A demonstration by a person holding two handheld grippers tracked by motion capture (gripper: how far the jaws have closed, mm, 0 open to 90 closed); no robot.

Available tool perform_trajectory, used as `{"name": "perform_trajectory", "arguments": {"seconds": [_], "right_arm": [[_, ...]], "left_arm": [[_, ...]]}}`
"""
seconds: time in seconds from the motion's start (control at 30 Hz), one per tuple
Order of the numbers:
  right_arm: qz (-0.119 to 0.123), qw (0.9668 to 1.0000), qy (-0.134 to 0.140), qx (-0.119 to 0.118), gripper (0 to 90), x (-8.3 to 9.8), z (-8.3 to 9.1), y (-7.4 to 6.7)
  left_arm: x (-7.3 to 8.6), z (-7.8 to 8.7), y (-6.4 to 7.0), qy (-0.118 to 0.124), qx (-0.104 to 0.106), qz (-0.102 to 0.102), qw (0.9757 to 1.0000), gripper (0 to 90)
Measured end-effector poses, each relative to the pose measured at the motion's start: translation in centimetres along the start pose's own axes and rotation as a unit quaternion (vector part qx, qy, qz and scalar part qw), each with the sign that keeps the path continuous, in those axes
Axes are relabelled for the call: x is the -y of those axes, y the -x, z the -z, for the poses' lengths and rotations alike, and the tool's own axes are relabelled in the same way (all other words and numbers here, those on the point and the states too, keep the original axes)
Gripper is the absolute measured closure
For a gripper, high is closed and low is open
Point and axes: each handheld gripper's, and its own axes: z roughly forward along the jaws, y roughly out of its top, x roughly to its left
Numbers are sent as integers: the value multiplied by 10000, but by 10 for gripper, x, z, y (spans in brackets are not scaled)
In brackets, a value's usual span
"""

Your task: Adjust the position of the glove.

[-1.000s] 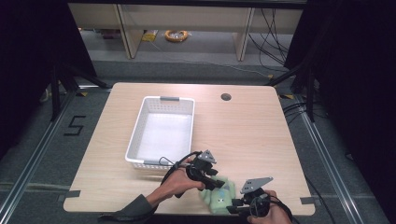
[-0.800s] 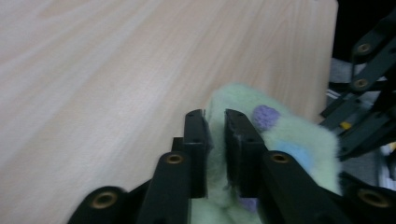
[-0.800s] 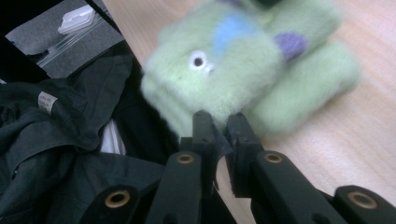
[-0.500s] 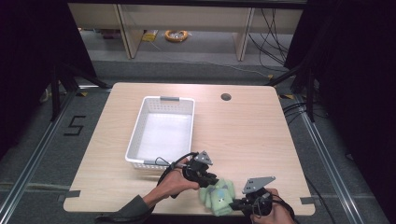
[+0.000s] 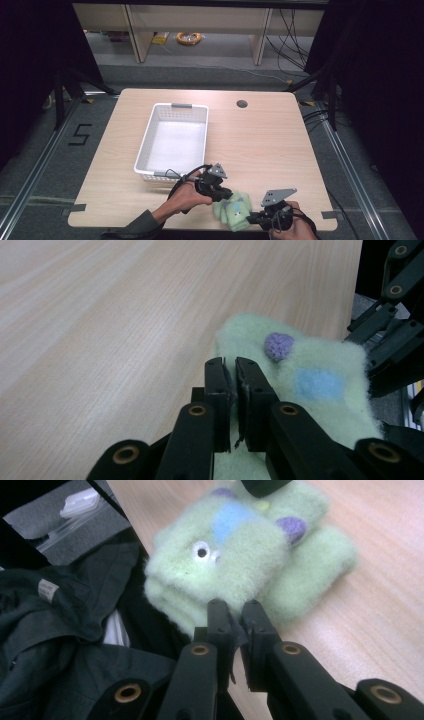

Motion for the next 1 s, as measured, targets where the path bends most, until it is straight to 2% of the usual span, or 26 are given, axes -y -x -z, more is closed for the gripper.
{"name": "perform_trajectory", "arguments": {"seconds": [0.03,0.07,0.1,0.13,0.2,0.23,0.27,0.33,0.37,0.4,0.47,0.5,0.57,0.6,0.63,0.67,0.7,0.73,0.77,0.83,0.87,0.9,0.93,0.97,1.0], "right_arm": [[-1,10000,40,8,852,-1,1,-1],[112,9999,119,26,853,-2,3,0],[233,9996,159,48,853,-3,6,1],[218,9996,184,28,853,-4,9,0],[277,9991,298,145,854,-10,19,2],[277,9991,298,145,854,-10,19,2],[296,9988,329,209,854,-13,22,3],[433,9980,294,340,854,-22,29,8],[433,9980,294,340,854,-22,29,8],[473,9979,243,358,854,-26,30,10],[690,9967,71,433,855,-39,28,15],[690,9967,71,433,855,-39,28,15],[786,9959,-119,427,855,-46,26,18],[830,9957,-321,260,855,-52,22,22],[859,9953,-345,289,855,-55,20,25],[887,9948,-430,262,854,-57,18,28],[887,9948,-430,262,854,-57,18,28],[952,9945,-423,125,853,-59,15,32],[915,9946,-463,128,854,-61,14,34],[866,9948,-539,54,852,-64,8,40],[866,9948,-539,54,852,-64,8,40],[952,9942,-500,44,851,-64,4,44],[883,9946,-549,26,849,-64,2,45],[901,9943,-570,-24,846,-64,-1,47],[915,9940,-590,-46,842,-63,-5,49]], "left_arm": [[0,3,2,52,-15,43,10000,845],[0,7,3,113,70,15,9999,846],[0,12,4,215,42,-19,9998,846],[0,18,7,334,46,33,9994,846],[1,28,13,450,-9,91,9989,846],[3,34,18,443,-53,302,9986,846],[4,38,18,571,-68,90,9983,847],[8,41,23,687,-12,199,9974,846],[11,43,26,752,-53,260,9968,846],[14,44,29,795,-136,336,9962,846],[20,44,30,900,-186,364,9951,846],[23,43,31,956,-162,511,9940,846],[29,43,32,1024,-203,503,9933,846],[32,42,33,1054,-191,578,9926,846],[38,40,34,1077,-218,681,9916,846],[38,40,34,1077,-218,681,9916,845],[40,38,34,1090,-213,725,9912,845],[44,36,34,1088,-255,753,9909,845],[46,34,34,1069,-217,742,9913,845],[49,31,35,1143,-271,826,9896,844],[50,30,36,1066,-275,814,9906,844],[52,29,37,1086,-270,870,9899,843],[55,27,38,1099,-315,838,9899,843],[56,25,38,1058,-296,840,9904,840],[59,24,38,1029,-363,871,9902,840]]}}
